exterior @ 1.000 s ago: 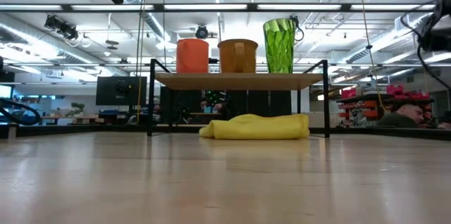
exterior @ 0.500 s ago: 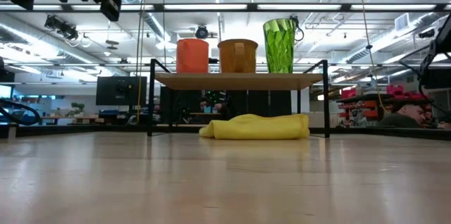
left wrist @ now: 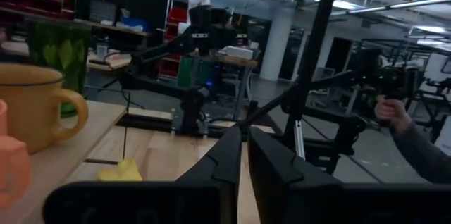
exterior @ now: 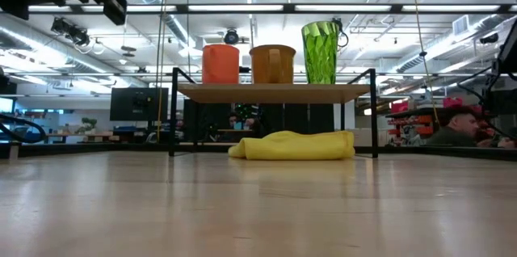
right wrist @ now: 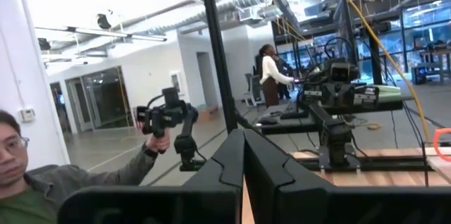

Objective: Stack small to large cups/mugs on shelf
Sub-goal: Return to Home Position

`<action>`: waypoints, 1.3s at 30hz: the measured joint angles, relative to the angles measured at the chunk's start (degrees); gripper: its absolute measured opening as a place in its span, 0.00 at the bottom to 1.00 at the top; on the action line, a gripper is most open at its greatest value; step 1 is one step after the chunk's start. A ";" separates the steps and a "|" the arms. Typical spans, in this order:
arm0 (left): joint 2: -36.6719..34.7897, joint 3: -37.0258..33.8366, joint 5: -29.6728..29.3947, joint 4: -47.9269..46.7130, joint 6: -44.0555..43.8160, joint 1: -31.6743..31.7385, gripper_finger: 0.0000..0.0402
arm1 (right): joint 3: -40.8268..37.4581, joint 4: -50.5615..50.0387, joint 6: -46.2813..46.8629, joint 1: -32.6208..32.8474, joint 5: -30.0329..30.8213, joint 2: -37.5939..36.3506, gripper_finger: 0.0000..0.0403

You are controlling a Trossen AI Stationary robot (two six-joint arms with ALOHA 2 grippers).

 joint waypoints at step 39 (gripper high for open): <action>-6.70 -13.00 9.65 16.70 -9.08 4.82 0.08 | -20.05 26.94 -7.37 -0.04 -10.70 -0.02 0.03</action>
